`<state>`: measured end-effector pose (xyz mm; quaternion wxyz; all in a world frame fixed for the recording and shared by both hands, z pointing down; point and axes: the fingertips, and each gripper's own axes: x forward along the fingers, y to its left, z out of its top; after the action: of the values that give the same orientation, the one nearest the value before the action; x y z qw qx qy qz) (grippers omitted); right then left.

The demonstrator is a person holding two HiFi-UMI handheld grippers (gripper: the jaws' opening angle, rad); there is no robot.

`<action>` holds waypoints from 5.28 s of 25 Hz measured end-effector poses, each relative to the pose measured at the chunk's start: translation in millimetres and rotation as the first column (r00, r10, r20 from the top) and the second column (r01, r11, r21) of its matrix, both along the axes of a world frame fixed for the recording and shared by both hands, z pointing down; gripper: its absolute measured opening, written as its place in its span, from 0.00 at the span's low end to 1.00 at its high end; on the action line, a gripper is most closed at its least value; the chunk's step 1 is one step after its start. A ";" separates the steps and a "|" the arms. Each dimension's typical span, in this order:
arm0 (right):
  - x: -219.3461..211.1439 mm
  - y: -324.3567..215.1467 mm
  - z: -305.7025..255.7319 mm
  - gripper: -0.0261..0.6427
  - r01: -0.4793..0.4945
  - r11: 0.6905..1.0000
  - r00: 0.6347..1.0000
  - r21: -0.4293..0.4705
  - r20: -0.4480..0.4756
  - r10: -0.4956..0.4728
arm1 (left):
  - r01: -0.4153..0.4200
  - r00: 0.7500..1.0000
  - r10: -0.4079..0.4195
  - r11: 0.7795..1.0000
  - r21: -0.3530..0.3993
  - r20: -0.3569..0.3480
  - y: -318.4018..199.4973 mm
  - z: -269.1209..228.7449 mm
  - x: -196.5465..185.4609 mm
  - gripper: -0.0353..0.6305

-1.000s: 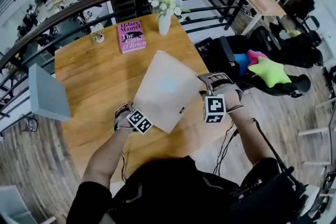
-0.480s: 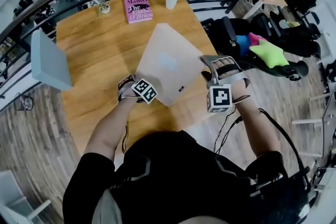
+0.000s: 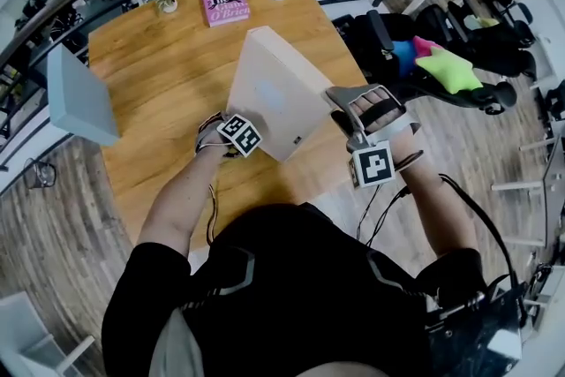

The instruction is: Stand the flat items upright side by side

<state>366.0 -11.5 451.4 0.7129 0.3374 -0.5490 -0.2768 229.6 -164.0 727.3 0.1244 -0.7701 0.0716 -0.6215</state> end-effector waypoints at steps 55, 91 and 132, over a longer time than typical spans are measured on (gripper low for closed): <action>-106.1 -105.3 6.0 0.72 -0.221 0.967 0.150 -0.127 0.975 0.162 | 0.720 0.187 -0.467 0.664 -0.203 -0.864 15.3 -327.7 -182.9 0.32; -270.7 -255.7 16.5 0.52 -0.190 0.964 -0.023 -0.185 0.983 0.184 | 0.878 0.023 -0.467 0.432 -0.205 -0.884 11.2 -343.1 -414.8 0.24; -386.9 -382.7 43.7 0.56 -0.240 0.930 -0.296 -0.277 0.934 0.201 | 0.889 -0.048 -0.496 0.374 -0.263 -0.867 6.4 -308.4 -573.1 0.21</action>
<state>-20.9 -394.2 495.0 0.0403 0.5280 -0.8177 0.2258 -343.5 -157.6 418.8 -0.1277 -0.7579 0.6351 -0.0773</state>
